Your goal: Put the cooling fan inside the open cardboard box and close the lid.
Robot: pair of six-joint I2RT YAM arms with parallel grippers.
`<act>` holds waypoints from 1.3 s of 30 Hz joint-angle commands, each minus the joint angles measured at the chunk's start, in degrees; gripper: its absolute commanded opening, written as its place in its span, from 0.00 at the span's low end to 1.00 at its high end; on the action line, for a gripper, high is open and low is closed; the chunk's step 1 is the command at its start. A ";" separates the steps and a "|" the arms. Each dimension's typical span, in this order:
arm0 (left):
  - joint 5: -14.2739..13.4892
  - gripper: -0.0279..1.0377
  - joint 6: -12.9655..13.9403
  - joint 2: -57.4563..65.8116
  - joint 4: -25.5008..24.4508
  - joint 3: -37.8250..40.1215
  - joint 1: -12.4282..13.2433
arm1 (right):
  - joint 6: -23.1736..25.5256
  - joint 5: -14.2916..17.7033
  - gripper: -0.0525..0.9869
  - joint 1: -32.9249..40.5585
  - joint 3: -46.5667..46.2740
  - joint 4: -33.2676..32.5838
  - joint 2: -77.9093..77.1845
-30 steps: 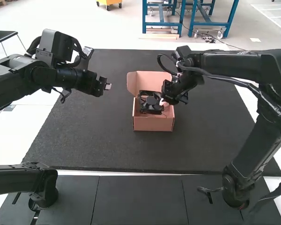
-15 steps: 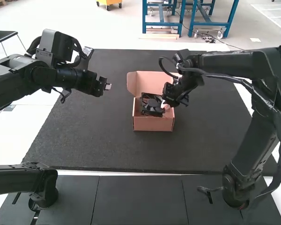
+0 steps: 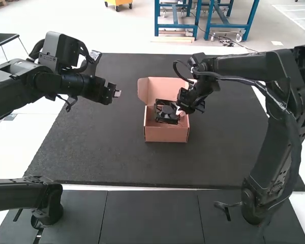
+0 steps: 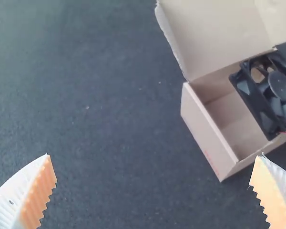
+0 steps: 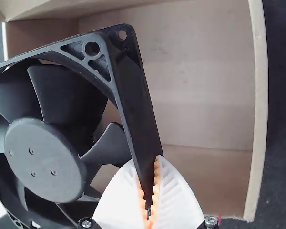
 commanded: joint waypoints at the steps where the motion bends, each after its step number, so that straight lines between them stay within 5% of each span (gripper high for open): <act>1: 0.74 0.93 -0.48 -0.26 0.49 0.92 0.53 | -1.07 0.73 0.03 -0.46 2.35 0.38 0.67; 36: 0.83 0.93 -1.98 -0.70 0.23 1.62 0.53 | -4.06 3.36 0.03 -0.02 3.40 4.16 8.49; 39: 0.83 0.93 -1.98 -0.70 0.23 1.62 0.44 | -3.54 3.28 0.19 -0.11 3.49 4.86 8.49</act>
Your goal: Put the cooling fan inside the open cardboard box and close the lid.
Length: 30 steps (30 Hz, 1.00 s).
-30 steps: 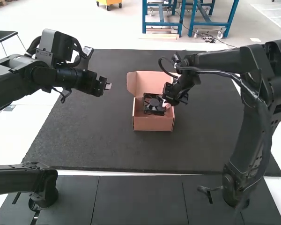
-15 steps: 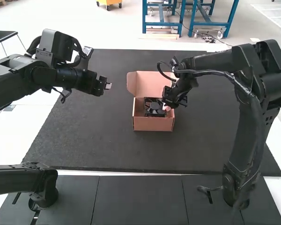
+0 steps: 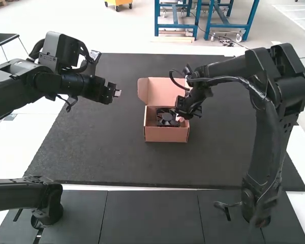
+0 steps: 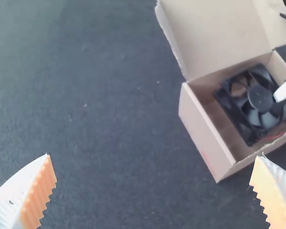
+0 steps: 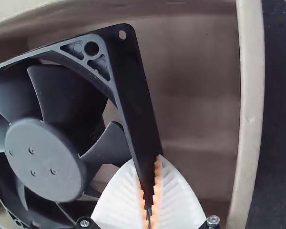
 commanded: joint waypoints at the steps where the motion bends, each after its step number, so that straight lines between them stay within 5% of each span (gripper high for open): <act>1: 0.78 0.93 -0.32 -0.72 0.31 1.62 0.53 | -0.15 -0.13 0.27 -0.04 2.92 0.49 0.05; 3: 0.78 0.93 -0.32 -0.72 0.40 1.53 0.53 | -0.59 -0.22 0.44 -0.04 3.18 0.41 0.05; 11: 0.78 0.93 -0.49 0.16 1.63 1.71 0.53 | -4.54 -1.54 0.68 -0.57 7.05 -2.93 -0.12; 16: 0.78 0.93 -0.58 3.50 2.77 2.41 0.53 | -8.32 -4.97 0.71 -1.10 14.35 -10.32 -1.62; 20: 0.61 0.93 -0.93 8.15 3.30 4.79 0.53 | -17.46 -6.55 0.72 -3.38 19.18 -18.23 -3.99; 25: -1.33 0.93 -1.90 13.34 3.65 8.30 0.53 | -29.68 -1.01 0.72 -5.93 18.74 -19.46 -11.29; 30: -4.67 0.93 -4.10 17.21 4.44 10.41 0.53 | -34.16 4.52 0.72 -8.92 10.04 -10.49 -20.60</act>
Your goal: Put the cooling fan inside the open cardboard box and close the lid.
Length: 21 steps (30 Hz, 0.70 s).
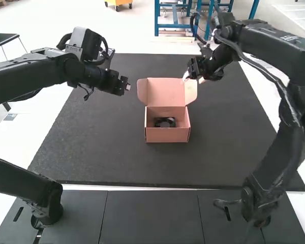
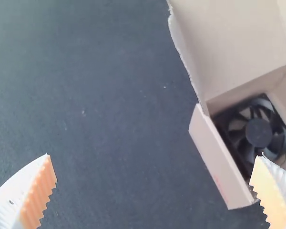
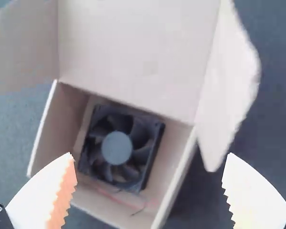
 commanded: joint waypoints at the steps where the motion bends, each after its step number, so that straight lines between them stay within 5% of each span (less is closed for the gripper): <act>1: -3.16 0.93 -2.94 1.65 0.55 2.46 0.46 | -6.27 4.35 0.72 -1.75 -5.95 3.42 -6.18; 11: -6.59 0.93 -6.99 8.33 0.90 2.72 1.95 | -1.44 3.38 0.71 -1.93 -21.95 21.26 -12.78; 21: -6.77 0.93 -6.99 12.28 3.37 4.48 4.33 | 0.49 1.89 0.71 -1.84 -22.03 27.59 -5.39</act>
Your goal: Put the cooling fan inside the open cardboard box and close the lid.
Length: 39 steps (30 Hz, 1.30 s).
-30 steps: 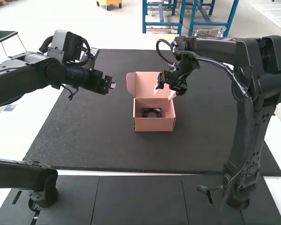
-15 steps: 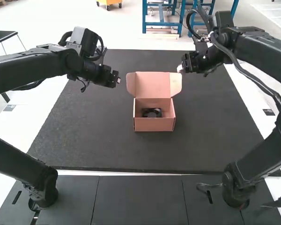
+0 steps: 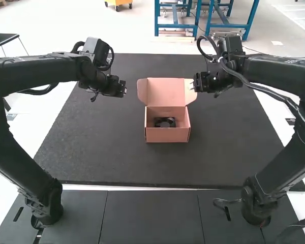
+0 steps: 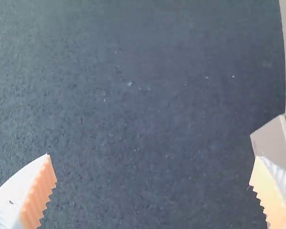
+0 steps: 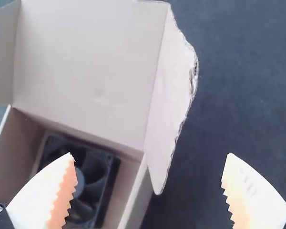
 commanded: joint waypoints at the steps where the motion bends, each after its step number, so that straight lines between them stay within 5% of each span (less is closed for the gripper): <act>1: -0.71 0.93 -0.60 0.83 1.25 2.53 0.72 | 0.98 -1.02 0.71 0.04 1.71 0.81 2.30; 25: -0.01 0.93 -0.96 10.68 7.22 7.37 0.37 | 2.47 -1.11 0.69 0.13 9.97 0.99 9.77; 39: 8.52 0.93 -2.36 11.99 8.19 9.65 -0.07 | 3.88 -2.86 0.69 -0.13 11.64 -1.38 9.77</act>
